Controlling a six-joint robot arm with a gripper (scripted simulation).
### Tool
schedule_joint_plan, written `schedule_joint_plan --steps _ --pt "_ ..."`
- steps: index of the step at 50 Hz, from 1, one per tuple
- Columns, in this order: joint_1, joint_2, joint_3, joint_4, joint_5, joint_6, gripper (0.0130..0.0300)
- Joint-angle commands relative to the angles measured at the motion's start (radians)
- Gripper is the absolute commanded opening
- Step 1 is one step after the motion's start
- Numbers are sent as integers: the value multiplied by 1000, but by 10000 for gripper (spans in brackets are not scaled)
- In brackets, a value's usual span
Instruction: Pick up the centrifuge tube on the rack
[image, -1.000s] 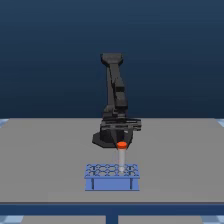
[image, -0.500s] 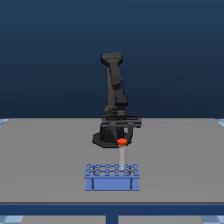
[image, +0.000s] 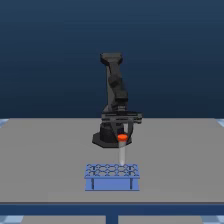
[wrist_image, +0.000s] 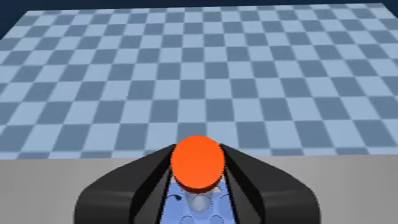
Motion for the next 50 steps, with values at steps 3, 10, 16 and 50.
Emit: schedule_joint_plan --steps 3,10,16,50 --pt "0 -7 -11 74 -17 -94 130" --pt "0 -12 -20 127 -27 -148 130" --pt "0 -15 -24 153 -33 -174 130" --pt "0 -19 -31 185 -40 -207 130"
